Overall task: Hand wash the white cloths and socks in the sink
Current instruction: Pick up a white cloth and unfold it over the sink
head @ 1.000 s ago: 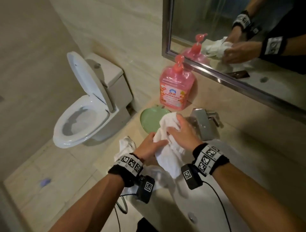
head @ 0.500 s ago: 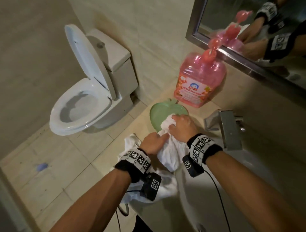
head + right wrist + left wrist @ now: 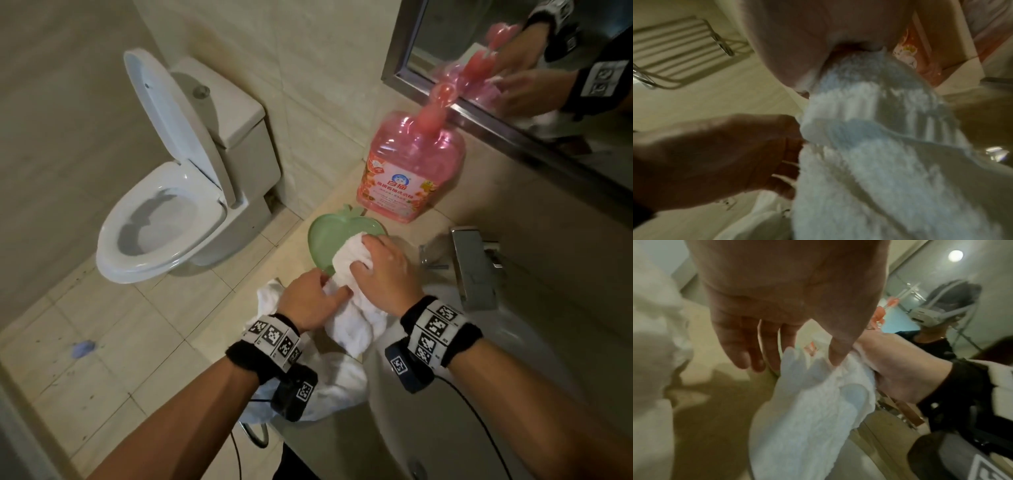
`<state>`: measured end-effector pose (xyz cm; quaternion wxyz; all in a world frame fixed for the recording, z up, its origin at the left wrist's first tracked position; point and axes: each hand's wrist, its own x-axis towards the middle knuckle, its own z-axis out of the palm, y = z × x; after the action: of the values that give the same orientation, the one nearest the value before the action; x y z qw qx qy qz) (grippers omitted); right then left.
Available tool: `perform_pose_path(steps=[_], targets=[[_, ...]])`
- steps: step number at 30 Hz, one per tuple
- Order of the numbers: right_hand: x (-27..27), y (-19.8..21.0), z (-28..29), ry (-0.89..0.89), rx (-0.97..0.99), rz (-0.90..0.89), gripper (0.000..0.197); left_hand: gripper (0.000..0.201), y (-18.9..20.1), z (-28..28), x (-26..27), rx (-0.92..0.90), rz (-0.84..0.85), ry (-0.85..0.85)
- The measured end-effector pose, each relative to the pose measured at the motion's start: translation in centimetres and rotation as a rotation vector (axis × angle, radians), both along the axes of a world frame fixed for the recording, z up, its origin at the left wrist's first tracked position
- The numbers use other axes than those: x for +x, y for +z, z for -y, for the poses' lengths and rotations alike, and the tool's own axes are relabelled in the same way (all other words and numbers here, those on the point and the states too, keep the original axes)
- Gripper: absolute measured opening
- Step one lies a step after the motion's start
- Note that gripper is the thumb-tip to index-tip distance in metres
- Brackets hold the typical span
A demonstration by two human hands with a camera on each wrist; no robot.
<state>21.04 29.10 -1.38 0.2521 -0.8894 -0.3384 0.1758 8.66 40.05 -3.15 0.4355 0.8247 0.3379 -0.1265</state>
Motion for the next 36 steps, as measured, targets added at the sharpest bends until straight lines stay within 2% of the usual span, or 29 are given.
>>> perform_pose_path(steps=[2, 4, 6, 7, 8, 10, 12, 14, 17, 19, 20, 22, 25, 27, 30, 32, 34, 36], targets=[[-1.1, 1.7, 1.5, 0.031, 0.108, 0.090, 0.039, 0.019, 1.7, 0.1, -0.2, -0.007, 0.144, 0.077], [-2.3, 3.5, 3.2, 0.070, 0.192, 0.155, 0.033, 0.025, 3.6, 0.2, 0.0, -0.235, 0.264, 0.203], [-3.2, 5.3, 4.9, 0.105, 0.209, 0.161, 0.028, 0.031, 5.9, 0.6, 0.3, -0.577, 0.295, 0.302], [-3.6, 6.2, 5.8, 0.121, 0.209, 0.166, 0.026, 0.029, 7.0, 1.0, 0.5, -0.680, 0.307, 0.312], [-4.0, 7.0, 6.6, 0.138, 0.210, 0.171, 0.025, 0.025, 7.9, 1.5, 0.7, -0.700, 0.324, 0.295], [-4.7, 8.5, 8.2, 0.184, 0.202, 0.188, 0.028, 0.015, 9.3, 2.4, 1.2, -0.649, 0.365, 0.261], [-5.0, 9.6, 10.1, 0.238, 0.205, 0.158, 0.037, 0.013, 10.5, 3.5, 1.8, -0.583, 0.395, 0.240], [-4.8, 10.4, 12.3, 0.254, 0.253, 0.016, 0.038, 0.015, 11.8, 4.6, 2.2, -0.515, 0.434, 0.197], [-3.7, 11.7, 14.8, 0.017, 0.357, -0.269, 0.027, 0.014, 13.6, 6.1, 2.3, -0.378, 0.481, 0.022], [-2.7, 12.3, 15.6, -0.136, 0.465, -0.382, 0.016, 0.009, 15.4, 7.3, 2.3, -0.329, 0.528, -0.098], [-2.3, 12.7, 15.9, -0.138, 0.475, -0.379, 0.019, 0.007, 16.3, 7.9, 2.3, -0.316, 0.549, -0.160], [-1.7, 13.4, 16.2, -0.042, 0.389, -0.331, 0.038, 0.009, 18.3, 9.1, 2.4, -0.298, 0.583, -0.267], [-1.2, 15.1, 16.8, 0.052, 0.308, -0.204, 0.026, 0.016, 21.0, 10.3, 2.4, -0.192, 0.606, -0.338], [-1.1, 15.9, 17.7, 0.025, 0.387, -0.103, 0.020, 0.015, 22.4, 10.9, 2.3, -0.102, 0.633, -0.354], [-1.0, 17.4, 19.6, -0.061, 0.545, -0.010, 0.024, 0.023, 24.0, 11.5, 1.8, 0.015, 0.630, -0.330], [-1.0, 18.3, 20.6, -0.034, 0.567, -0.048, 0.023, 0.023, 24.6, 12.1, 1.6, 0.094, 0.631, -0.352], [-1.1, 19.0, 21.0, 0.032, 0.504, -0.178, 0.020, 0.015, 25.1, 13.1, 1.6, 0.119, 0.618, -0.388], [-1.2, 19.3, 21.6, 0.079, 0.391, -0.147, 0.008, 0.012, 25.4, 14.2, 1.8, 0.134, 0.600, -0.402]])
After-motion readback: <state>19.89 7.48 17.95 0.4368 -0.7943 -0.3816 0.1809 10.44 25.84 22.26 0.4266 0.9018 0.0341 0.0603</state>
